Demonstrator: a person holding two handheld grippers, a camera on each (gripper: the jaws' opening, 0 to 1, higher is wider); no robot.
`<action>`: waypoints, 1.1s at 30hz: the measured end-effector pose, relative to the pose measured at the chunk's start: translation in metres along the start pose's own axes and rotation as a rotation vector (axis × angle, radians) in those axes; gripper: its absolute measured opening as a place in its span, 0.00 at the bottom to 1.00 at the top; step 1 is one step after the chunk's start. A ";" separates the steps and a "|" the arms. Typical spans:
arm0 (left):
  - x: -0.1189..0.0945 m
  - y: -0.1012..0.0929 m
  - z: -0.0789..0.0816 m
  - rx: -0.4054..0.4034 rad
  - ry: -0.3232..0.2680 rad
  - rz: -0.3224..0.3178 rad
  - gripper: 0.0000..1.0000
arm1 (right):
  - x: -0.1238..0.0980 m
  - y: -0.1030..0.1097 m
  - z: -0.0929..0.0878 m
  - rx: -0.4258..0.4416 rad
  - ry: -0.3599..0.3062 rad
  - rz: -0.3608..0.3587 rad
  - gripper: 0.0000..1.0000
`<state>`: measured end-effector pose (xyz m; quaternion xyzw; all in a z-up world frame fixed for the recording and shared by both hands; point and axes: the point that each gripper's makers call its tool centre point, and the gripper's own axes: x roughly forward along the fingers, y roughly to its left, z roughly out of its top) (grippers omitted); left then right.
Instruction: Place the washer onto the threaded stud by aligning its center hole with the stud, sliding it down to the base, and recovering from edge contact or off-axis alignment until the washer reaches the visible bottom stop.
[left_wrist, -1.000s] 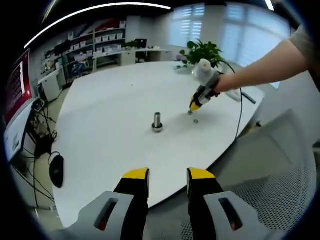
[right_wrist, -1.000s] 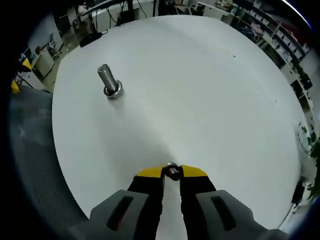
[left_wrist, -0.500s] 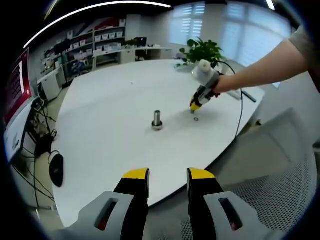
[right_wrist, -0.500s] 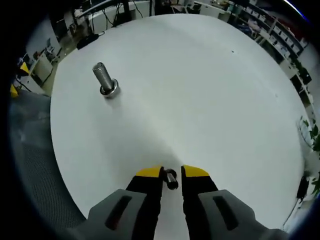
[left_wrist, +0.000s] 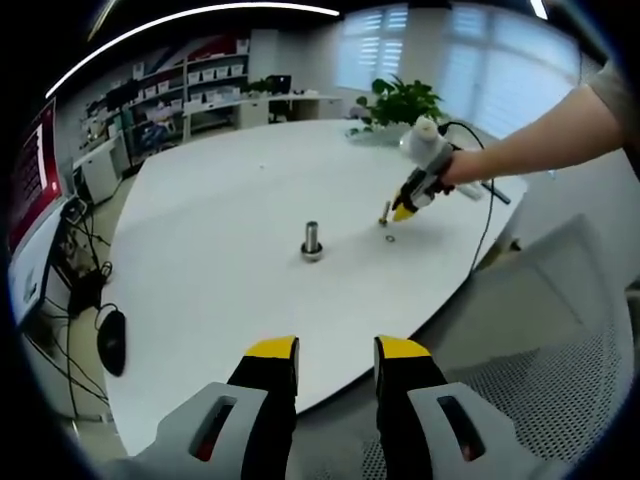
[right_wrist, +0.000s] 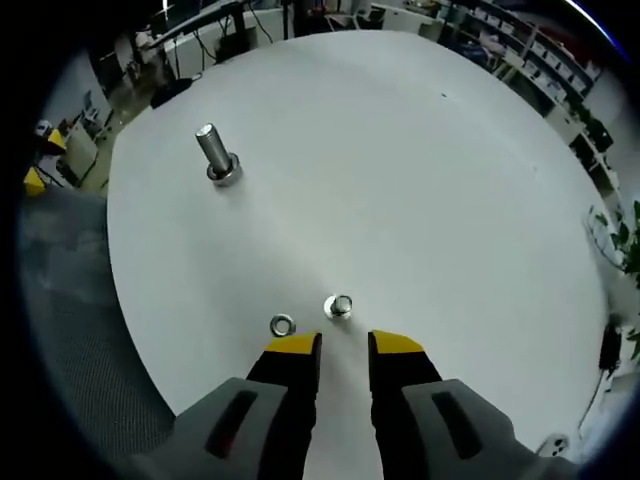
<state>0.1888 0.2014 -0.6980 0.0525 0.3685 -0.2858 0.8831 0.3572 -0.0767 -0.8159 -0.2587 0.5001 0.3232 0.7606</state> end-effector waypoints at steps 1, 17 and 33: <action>0.000 0.000 0.001 0.002 -0.003 0.001 0.28 | -0.001 0.006 -0.005 0.002 0.008 0.007 0.21; -0.001 0.002 -0.001 0.002 0.003 0.012 0.28 | 0.020 0.042 0.001 0.004 -0.004 0.076 0.21; -0.001 0.002 -0.001 0.002 0.004 0.015 0.28 | 0.025 0.045 0.001 -0.068 -0.008 0.073 0.16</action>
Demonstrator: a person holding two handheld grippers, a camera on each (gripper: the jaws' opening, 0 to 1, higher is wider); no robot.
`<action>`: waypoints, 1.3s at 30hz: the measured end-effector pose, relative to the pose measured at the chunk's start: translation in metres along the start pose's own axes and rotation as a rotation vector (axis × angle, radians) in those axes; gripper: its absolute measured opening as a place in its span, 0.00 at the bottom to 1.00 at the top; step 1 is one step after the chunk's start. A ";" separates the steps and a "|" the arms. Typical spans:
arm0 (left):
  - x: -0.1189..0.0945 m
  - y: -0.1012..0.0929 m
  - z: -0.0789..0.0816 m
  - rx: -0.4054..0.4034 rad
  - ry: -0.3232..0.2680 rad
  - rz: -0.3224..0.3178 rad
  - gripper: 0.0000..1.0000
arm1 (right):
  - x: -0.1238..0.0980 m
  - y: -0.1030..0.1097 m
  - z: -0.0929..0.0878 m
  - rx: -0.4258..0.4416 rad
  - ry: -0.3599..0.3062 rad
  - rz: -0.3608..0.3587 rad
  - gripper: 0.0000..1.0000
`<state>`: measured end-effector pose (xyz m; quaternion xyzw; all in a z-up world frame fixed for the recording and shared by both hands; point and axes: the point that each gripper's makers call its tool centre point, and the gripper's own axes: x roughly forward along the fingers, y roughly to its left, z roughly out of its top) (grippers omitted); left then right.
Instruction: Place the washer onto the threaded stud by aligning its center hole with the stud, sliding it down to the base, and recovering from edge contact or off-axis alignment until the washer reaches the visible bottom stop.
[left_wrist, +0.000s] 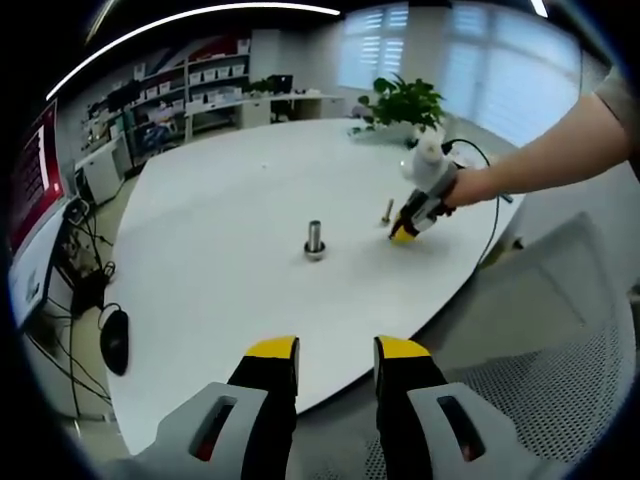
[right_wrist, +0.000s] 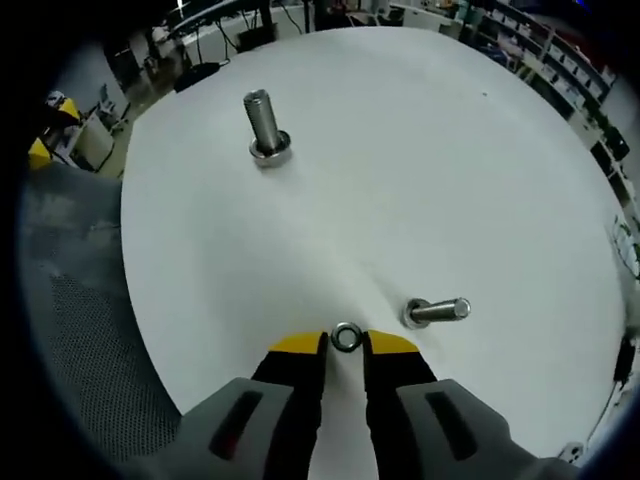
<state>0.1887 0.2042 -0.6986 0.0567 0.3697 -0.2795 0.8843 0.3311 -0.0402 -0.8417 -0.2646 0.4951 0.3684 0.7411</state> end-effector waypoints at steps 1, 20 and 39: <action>0.000 0.000 0.000 0.000 0.000 -0.001 0.28 | 0.000 0.000 0.000 0.000 -0.001 0.000 0.16; 0.001 -0.001 0.001 0.007 -0.002 -0.004 0.28 | -0.005 -0.001 -0.016 -0.105 0.132 0.053 0.17; 0.001 0.001 -0.001 0.003 0.012 0.009 0.28 | -0.003 0.002 -0.016 -0.165 0.280 0.005 0.15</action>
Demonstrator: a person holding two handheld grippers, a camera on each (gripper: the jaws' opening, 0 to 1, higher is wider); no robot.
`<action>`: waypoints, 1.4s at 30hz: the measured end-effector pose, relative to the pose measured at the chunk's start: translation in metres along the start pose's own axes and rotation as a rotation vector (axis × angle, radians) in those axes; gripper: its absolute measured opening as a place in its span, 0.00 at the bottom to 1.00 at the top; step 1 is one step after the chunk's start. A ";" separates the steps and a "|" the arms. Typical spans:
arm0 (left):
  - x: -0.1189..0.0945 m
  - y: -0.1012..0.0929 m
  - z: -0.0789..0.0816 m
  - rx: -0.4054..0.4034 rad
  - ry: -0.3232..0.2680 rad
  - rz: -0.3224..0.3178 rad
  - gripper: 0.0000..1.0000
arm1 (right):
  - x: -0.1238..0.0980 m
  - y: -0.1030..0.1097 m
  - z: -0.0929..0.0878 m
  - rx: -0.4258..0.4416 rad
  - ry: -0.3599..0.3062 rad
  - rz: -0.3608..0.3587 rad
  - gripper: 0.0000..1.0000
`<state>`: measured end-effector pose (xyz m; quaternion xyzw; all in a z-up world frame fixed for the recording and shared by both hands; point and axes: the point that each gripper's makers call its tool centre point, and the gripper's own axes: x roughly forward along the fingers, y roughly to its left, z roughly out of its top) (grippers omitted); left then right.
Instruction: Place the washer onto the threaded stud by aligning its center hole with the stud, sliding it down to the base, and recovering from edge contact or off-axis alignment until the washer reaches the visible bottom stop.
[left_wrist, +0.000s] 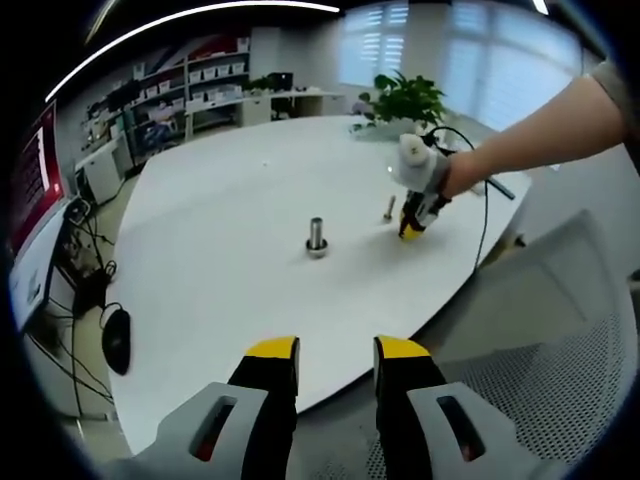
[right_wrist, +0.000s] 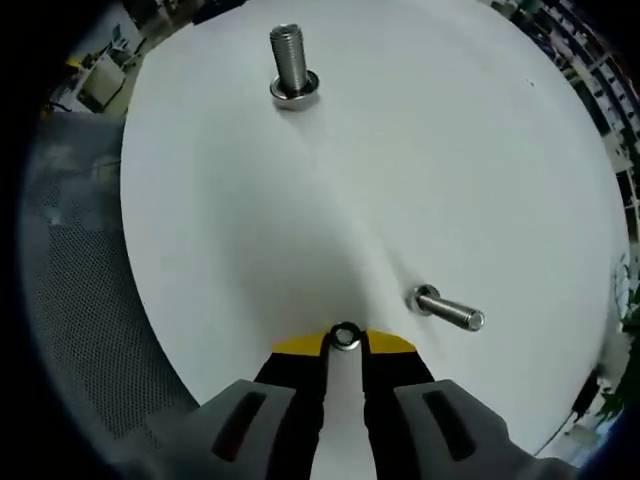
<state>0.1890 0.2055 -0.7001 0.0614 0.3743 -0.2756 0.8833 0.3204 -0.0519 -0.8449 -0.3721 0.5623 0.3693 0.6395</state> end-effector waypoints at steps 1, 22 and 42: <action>0.000 0.000 0.000 0.001 -0.002 0.002 0.28 | 0.001 -0.001 0.000 -0.001 0.003 -0.004 0.15; 0.000 -0.001 0.001 0.003 -0.003 -0.005 0.27 | -0.003 -0.007 0.000 0.216 -0.259 -0.030 0.14; -0.001 -0.001 0.004 0.003 -0.019 -0.011 0.28 | -0.053 -0.045 0.001 0.252 -0.360 -0.119 0.14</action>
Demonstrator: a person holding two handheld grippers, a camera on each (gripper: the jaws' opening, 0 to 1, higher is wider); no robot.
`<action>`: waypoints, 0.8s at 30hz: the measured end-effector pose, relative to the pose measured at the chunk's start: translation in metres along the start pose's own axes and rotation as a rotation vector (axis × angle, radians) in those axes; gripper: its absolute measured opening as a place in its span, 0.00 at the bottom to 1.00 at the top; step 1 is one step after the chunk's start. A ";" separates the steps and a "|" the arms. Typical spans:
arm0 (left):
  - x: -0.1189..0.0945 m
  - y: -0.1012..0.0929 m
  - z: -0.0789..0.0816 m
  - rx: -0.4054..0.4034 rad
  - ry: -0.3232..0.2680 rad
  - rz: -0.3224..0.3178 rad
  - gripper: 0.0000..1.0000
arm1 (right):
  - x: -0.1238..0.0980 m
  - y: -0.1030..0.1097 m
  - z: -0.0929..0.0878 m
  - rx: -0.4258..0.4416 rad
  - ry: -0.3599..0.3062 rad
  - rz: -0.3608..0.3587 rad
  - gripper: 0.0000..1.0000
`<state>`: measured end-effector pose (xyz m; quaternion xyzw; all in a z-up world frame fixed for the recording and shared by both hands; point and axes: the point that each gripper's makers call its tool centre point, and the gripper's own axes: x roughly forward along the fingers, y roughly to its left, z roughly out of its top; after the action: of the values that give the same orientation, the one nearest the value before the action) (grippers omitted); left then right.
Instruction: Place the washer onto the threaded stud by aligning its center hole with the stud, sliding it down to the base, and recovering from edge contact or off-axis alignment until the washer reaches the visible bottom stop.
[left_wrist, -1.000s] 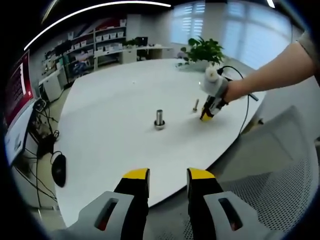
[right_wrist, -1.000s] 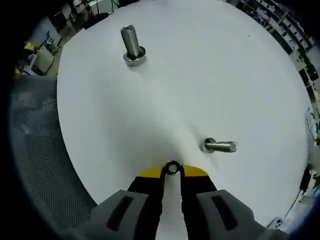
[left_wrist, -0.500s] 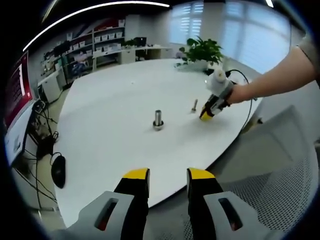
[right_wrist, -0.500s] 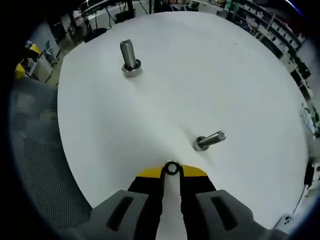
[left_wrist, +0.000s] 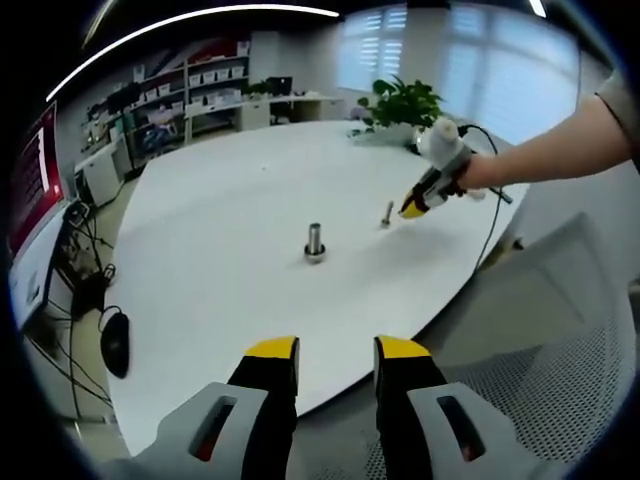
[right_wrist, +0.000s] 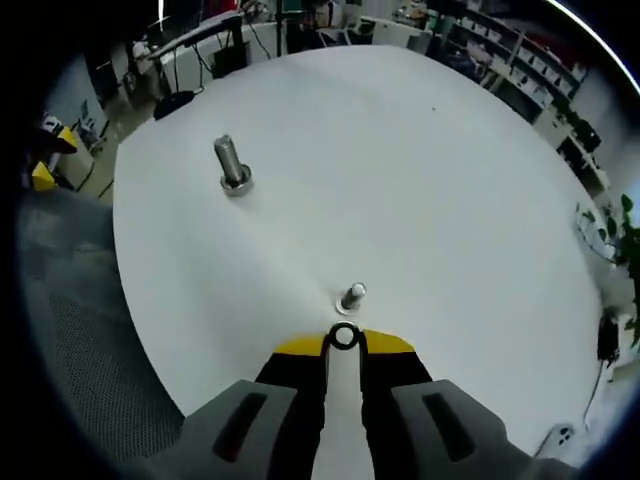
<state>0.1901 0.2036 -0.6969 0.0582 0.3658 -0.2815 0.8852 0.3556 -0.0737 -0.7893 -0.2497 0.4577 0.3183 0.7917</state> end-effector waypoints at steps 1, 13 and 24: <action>0.000 0.000 0.000 0.001 0.000 0.000 0.28 | -0.003 -0.001 0.002 -0.008 -0.009 -0.003 0.14; 0.001 -0.001 0.000 0.005 0.001 -0.007 0.28 | -0.011 -0.002 0.027 -0.065 -0.058 -0.015 0.14; 0.000 0.000 -0.001 0.002 0.003 -0.002 0.28 | -0.002 -0.001 0.028 -0.111 -0.016 -0.002 0.14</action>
<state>0.1896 0.2033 -0.6976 0.0591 0.3666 -0.2830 0.8843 0.3717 -0.0562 -0.7745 -0.2912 0.4326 0.3445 0.7806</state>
